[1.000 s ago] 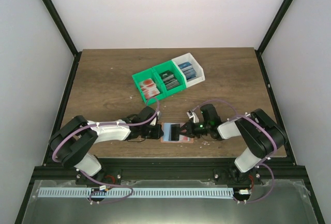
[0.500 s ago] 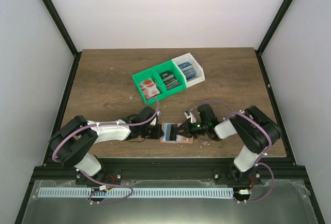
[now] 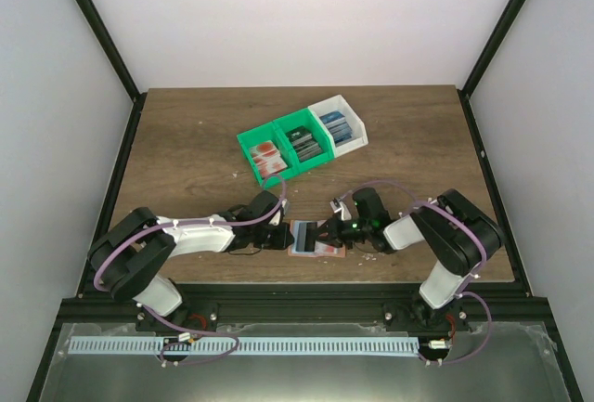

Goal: Put the credit cards into the card holder
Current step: Insert the credit card into the card holder.

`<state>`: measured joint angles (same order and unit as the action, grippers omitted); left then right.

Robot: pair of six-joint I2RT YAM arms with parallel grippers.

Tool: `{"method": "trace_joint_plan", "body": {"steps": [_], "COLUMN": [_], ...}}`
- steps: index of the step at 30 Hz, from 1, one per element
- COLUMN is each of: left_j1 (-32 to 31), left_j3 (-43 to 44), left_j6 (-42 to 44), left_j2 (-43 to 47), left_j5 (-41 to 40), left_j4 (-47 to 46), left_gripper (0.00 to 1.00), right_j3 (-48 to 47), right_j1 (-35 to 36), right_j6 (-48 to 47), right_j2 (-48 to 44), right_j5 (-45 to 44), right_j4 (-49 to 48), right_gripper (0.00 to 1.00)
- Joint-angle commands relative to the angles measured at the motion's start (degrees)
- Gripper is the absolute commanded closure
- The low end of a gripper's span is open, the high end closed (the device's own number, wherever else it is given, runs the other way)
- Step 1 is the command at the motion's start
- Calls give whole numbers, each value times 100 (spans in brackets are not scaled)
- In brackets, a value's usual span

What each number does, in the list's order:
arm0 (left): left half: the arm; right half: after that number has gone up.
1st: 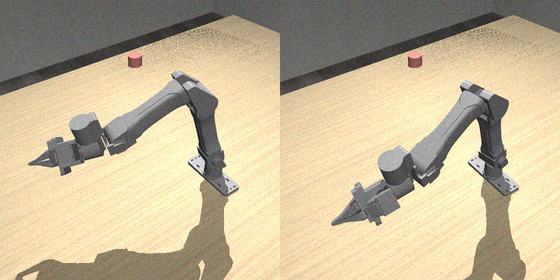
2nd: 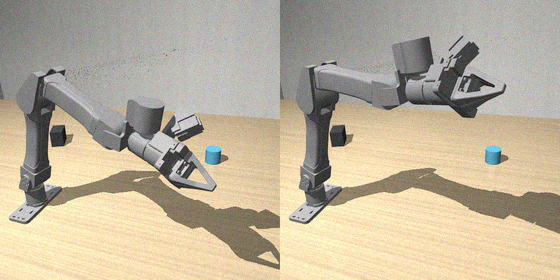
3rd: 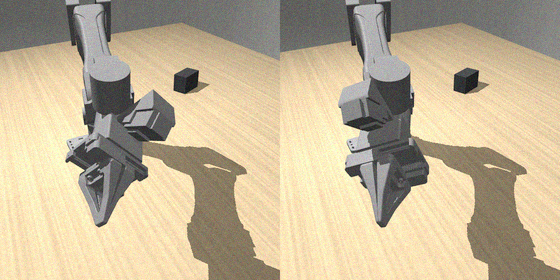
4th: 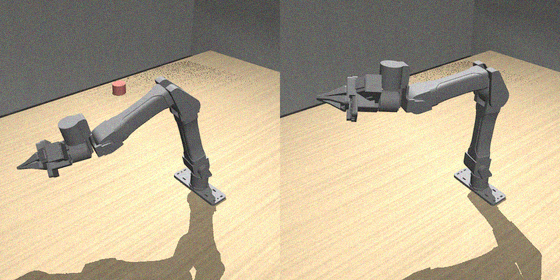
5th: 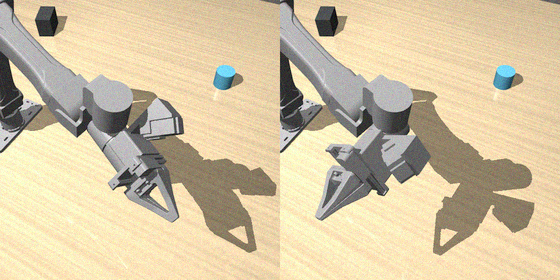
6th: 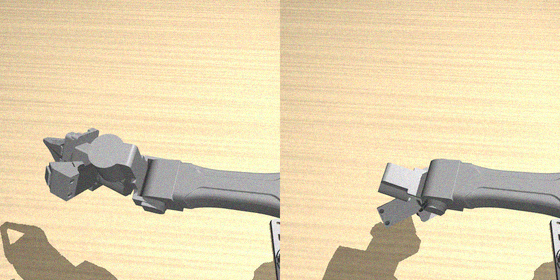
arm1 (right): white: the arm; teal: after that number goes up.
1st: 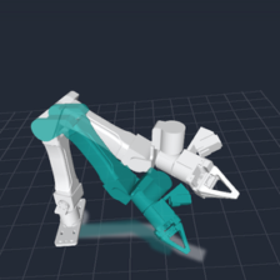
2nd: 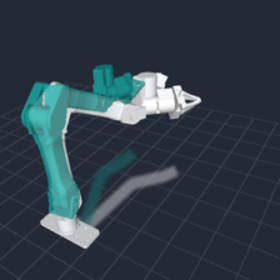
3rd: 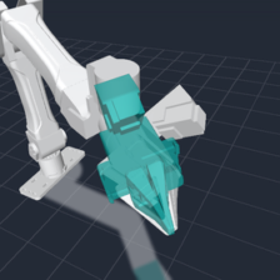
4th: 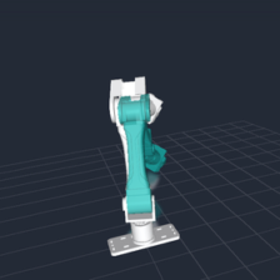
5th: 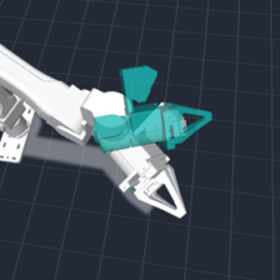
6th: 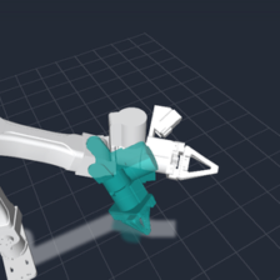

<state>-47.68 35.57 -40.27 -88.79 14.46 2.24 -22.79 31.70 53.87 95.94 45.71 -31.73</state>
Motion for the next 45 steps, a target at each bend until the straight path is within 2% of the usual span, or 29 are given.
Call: {"method": "trace_joint_plan", "body": {"steps": [1, 9, 15, 24, 27, 33, 43, 44, 45], "left_j1": [-42, -43, -43, -42, -42, -42, 152, 223, 249], "left_j3": [-129, -110, -76, 73, 154, 226, 513, 597, 678], "left_j6": [3, 6, 13, 143, 170, 247, 707, 871, 1045], "left_j2": [-173, -143, -42, 351, 533, 959, 1637, 1668, 1695], "left_j5": [-182, -239, -389, -396, -400, -362, -670, -665, -626], "left_j4": [107, 156, 256, 461, 543, 494, 689, 767, 831], "left_gripper": [91, 90, 90, 81, 74, 54, 33, 24, 19], "right_j3": [-175, -325, -437, -587, -794, -1393, -1736, -1704, -1667], "right_j1": [263, 301, 301, 303, 294, 284, 279, 267, 252], "right_j6": [149, 115, -123, -582, -880, -1458, -1806, -1784, -1758], "right_j2": [75, 149, -114, -1238, -1685, -2294, -2910, -2954, -3002], "right_j5": [-168, -138, -488, -1359, -1917, -3094, -4338, -4386, -4394], "right_j4": [-88, -3, 640, 2075, 2814, 4022, 4602, 4597, 4574], "right_gripper": [97, 95, 89, 54, 46, 42, 34, 34, 33]}}
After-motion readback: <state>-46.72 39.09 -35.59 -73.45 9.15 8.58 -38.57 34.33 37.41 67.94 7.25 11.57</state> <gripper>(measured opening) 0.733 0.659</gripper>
